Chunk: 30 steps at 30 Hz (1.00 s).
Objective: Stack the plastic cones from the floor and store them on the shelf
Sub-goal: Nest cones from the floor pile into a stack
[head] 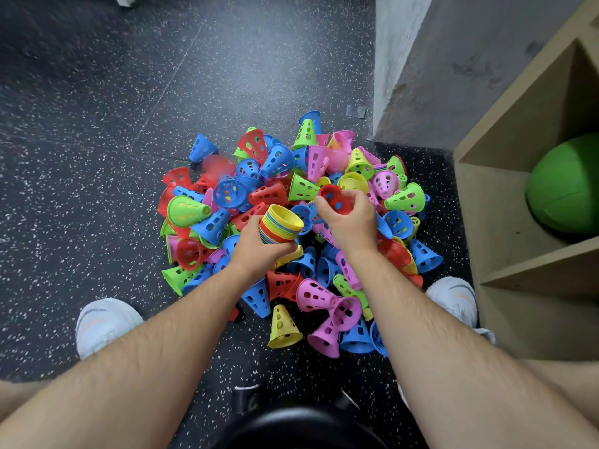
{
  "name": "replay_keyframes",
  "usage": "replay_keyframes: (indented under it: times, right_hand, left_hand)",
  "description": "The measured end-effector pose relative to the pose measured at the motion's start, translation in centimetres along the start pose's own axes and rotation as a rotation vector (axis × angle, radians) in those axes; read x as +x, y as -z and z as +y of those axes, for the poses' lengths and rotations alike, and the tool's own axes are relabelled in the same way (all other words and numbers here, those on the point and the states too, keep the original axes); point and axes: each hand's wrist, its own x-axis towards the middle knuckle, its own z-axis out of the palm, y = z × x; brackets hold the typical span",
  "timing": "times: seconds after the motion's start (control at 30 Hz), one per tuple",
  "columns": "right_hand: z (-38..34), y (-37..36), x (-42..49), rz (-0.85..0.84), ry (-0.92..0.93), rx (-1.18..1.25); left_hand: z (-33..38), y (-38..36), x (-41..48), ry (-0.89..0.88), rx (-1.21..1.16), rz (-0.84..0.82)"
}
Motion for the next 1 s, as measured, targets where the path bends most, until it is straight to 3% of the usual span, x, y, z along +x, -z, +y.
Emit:
replay_keyframes:
  times: [0.1,0.23,0.5,0.57,0.7,0.87,1.0]
  right_hand:
    - [-1.2,0.3,0.1,0.001,-0.012,0.121]
    - [-1.9,0.0,-0.2,-0.125,0.025,0.181]
    - [-0.8,-0.7,-1.5,-0.484,-0.033,0.099]
    - [-0.7,-0.2,-1.4,-0.486,-0.018,0.082]
    - [1.0,0.2,0.0,-0.265,0.166,-0.300]
    - [2.2,0.5,1.0,-0.350,0.212,-0.667]
    - [2.6,-0.7,1.4,-0.375,0.228,-0.802]
  left_hand:
    - [0.0,0.1,0.1,-0.014,0.034,-0.003]
    - [0.5,0.0,0.1,-0.027,0.079,-0.018]
    - [1.8,-1.2,0.2,-0.075,0.074,-0.085]
    - [1.6,-1.4,0.1,-0.073,0.088,-0.084]
    - [1.4,-1.5,0.3,-0.064,0.097,-0.084]
    - [1.3,-1.7,0.4,-0.031,0.064,-0.079]
    - [1.0,-1.7,0.4,-0.015,0.058,-0.081]
